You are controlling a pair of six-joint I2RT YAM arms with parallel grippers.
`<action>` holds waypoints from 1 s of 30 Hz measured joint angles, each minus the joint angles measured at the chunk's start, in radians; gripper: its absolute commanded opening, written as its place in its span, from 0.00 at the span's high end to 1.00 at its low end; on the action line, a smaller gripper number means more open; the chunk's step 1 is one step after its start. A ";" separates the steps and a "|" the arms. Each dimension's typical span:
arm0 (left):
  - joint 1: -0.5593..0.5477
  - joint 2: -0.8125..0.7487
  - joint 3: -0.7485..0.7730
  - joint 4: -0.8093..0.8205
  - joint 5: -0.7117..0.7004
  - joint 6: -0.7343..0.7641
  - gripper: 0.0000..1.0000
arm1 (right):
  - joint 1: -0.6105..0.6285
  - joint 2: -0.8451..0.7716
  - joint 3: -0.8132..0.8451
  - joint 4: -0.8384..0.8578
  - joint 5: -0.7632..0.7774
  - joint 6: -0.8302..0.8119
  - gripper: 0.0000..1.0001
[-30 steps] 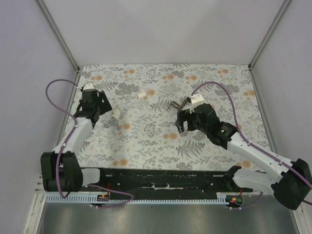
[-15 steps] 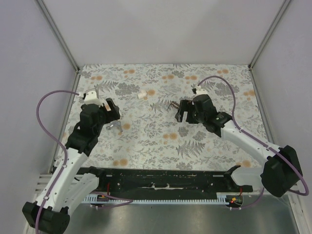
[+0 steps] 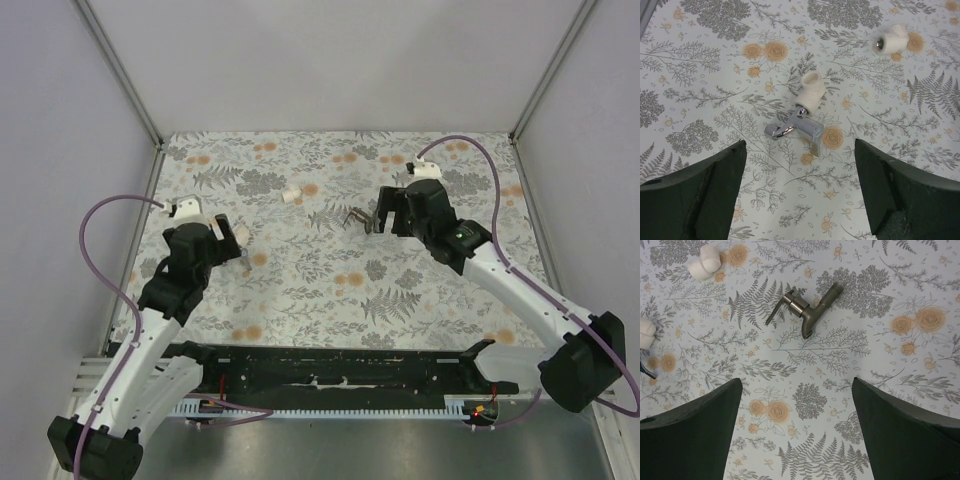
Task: Install the water faucets
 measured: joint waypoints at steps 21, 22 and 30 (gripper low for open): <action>0.000 -0.324 0.106 -0.142 -0.124 0.047 0.07 | -0.004 -0.493 -0.127 -0.039 0.468 -0.287 0.02; 0.000 -0.336 0.106 -0.131 -0.130 0.059 0.07 | -0.004 -0.510 -0.142 -0.032 0.490 -0.291 0.02; 0.000 -0.378 0.105 -0.097 -0.172 0.107 0.07 | -0.005 -0.523 -0.158 -0.017 0.554 -0.294 0.02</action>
